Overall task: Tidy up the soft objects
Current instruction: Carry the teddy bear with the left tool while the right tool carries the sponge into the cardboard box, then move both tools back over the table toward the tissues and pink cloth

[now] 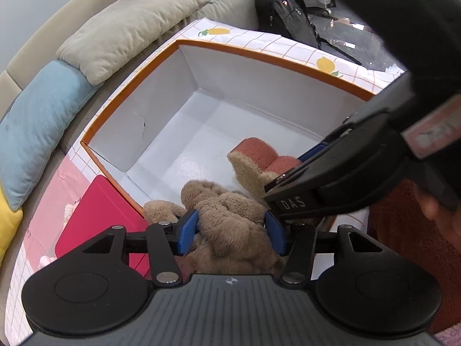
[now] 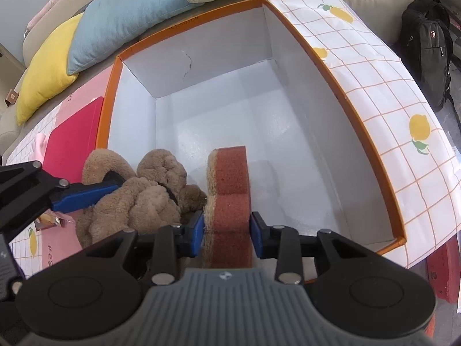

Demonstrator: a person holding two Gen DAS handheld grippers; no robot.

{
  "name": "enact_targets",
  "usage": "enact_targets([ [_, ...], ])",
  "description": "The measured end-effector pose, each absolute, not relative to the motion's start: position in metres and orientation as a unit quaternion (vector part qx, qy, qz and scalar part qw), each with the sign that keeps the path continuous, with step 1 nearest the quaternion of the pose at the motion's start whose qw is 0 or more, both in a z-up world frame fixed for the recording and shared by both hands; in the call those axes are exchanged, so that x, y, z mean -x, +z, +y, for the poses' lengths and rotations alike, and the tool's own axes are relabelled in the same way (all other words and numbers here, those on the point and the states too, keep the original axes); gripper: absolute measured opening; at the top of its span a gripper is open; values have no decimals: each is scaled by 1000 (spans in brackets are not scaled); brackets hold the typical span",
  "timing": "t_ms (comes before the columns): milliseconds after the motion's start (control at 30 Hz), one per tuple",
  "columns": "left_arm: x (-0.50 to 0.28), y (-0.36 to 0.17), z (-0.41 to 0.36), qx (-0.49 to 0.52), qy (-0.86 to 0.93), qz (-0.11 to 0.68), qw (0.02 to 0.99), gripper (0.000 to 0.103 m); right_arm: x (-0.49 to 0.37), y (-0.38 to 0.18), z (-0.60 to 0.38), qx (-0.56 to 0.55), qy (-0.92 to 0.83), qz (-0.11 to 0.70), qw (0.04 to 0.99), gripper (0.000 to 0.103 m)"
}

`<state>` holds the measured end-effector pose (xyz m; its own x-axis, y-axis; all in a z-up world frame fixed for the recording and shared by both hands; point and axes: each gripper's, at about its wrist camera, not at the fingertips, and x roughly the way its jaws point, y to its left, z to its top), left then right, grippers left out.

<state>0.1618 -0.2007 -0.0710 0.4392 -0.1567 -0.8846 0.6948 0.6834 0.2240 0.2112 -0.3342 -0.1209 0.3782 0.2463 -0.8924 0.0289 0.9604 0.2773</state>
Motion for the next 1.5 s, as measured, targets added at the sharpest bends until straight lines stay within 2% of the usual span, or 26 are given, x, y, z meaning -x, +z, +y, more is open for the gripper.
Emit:
enact_targets([
  [33,-160,-68,-199,-293,-270,455,796,65,-211,-121,-335,-123,65,553,821,36],
  [100,-156,-62,-198,-288,-270,452,800,73,-211,-119,-335,-121,63,550,824,48],
  [133,-155,-59,-195,-285,-267,449,804,76,-210,-117,-335,-120,62,547,826,50],
  [367,-148,-31,-171,-225,-260,437,831,76,-202,-98,-332,-98,55,520,847,57],
  [533,-139,-11,-144,-174,-240,413,861,76,-188,-75,-330,-81,40,473,876,59],
  [633,-131,-1,-127,-149,-224,391,880,76,-173,-62,-324,-63,37,439,896,64],
  [833,-113,10,-93,-104,-192,356,909,76,-141,-39,-295,-12,55,370,927,74],
  [1000,-103,10,-60,-71,-168,346,920,76,-121,-28,-260,29,88,332,939,94],
  [1500,-82,-32,45,4,-72,355,932,76,-119,-48,-147,153,177,277,932,94],
])
